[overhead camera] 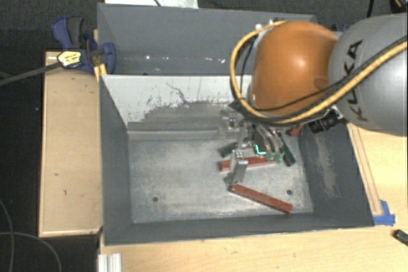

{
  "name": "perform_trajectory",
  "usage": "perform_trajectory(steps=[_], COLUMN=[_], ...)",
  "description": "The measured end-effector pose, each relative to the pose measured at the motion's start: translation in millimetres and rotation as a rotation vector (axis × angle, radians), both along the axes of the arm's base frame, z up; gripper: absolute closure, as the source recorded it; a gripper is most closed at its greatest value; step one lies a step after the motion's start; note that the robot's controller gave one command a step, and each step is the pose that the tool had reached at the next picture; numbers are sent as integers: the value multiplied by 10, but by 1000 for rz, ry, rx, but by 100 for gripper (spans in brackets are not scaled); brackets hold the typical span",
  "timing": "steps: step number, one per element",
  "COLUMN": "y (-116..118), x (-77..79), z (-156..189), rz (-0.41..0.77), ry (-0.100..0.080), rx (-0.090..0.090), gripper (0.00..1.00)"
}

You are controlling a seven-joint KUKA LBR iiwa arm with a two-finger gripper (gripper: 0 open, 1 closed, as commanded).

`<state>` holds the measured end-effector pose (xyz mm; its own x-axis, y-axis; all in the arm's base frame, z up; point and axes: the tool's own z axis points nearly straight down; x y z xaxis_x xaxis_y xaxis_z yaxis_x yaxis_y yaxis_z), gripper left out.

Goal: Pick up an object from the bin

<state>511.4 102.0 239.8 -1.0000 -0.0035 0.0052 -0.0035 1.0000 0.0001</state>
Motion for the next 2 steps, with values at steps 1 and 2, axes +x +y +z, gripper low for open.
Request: perform_trajectory(steps=[1, 2], y=[-1034, -1276], x=[508, 796], z=[-461, -1422], rz=[89, -25], ry=[-9, -1], rx=[-3, 0], gripper=[0, 0])
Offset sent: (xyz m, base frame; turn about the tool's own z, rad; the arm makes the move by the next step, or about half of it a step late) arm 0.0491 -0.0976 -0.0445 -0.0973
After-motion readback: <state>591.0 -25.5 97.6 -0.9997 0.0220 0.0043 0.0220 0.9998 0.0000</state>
